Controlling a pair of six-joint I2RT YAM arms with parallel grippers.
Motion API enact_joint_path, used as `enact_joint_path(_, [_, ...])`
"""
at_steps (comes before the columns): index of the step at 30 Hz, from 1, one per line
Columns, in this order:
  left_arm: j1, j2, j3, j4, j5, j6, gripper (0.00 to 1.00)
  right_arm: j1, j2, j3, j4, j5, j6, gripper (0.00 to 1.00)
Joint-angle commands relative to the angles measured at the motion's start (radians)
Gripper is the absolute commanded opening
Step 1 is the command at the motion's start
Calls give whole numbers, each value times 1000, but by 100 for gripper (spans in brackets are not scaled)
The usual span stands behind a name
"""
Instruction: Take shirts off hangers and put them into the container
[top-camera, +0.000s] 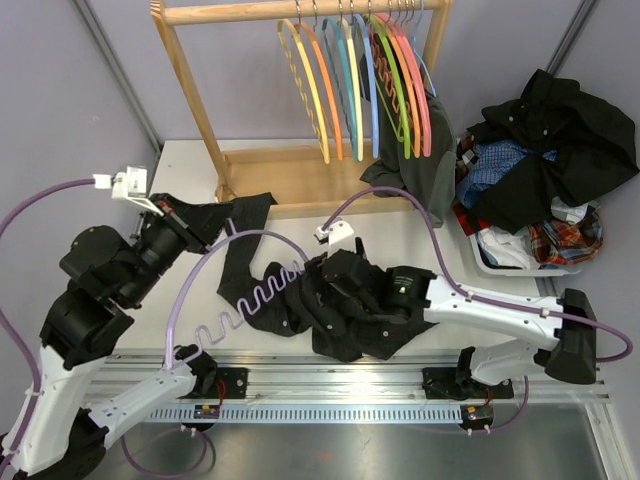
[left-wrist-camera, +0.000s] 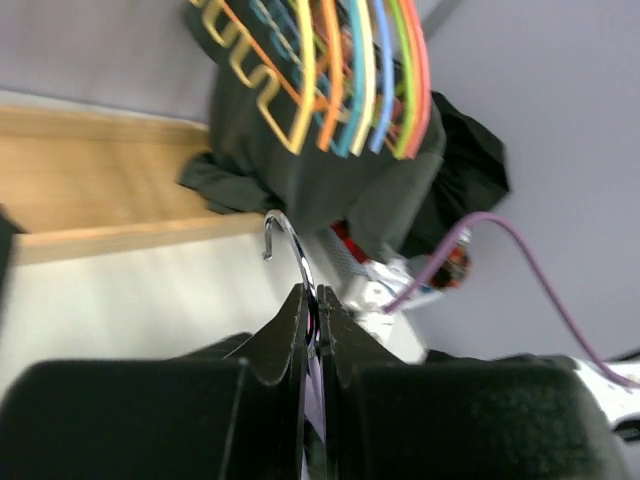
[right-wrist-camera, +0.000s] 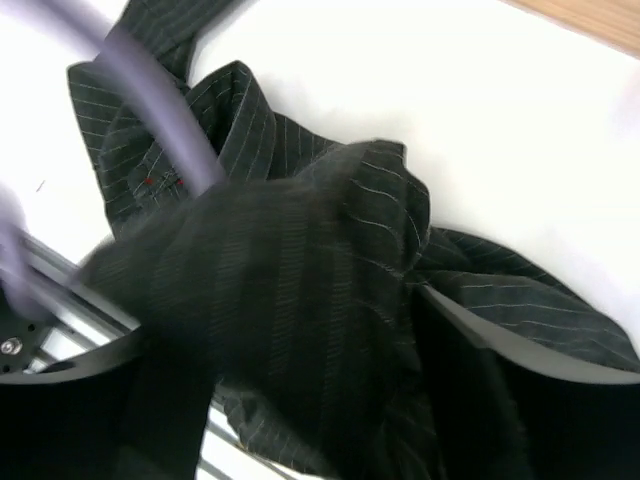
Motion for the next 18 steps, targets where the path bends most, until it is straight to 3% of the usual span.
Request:
enact_joint_path(1, [0, -3, 93, -148, -222, 131, 0, -4, -120, 83, -69, 8, -16, 85])
enact_joint_path(6, [0, 17, 38, -263, -443, 200, 0, -4, -227, 149, -172, 42, -37, 94])
enact_joint_path(11, [0, 126, -42, -236, -488, 220, 0, -4, -261, 225, -207, -26, -53, 97])
enact_joint_path(18, [-26, 284, -53, -99, -469, 234, 0, -2, -203, 302, -114, -243, -71, 99])
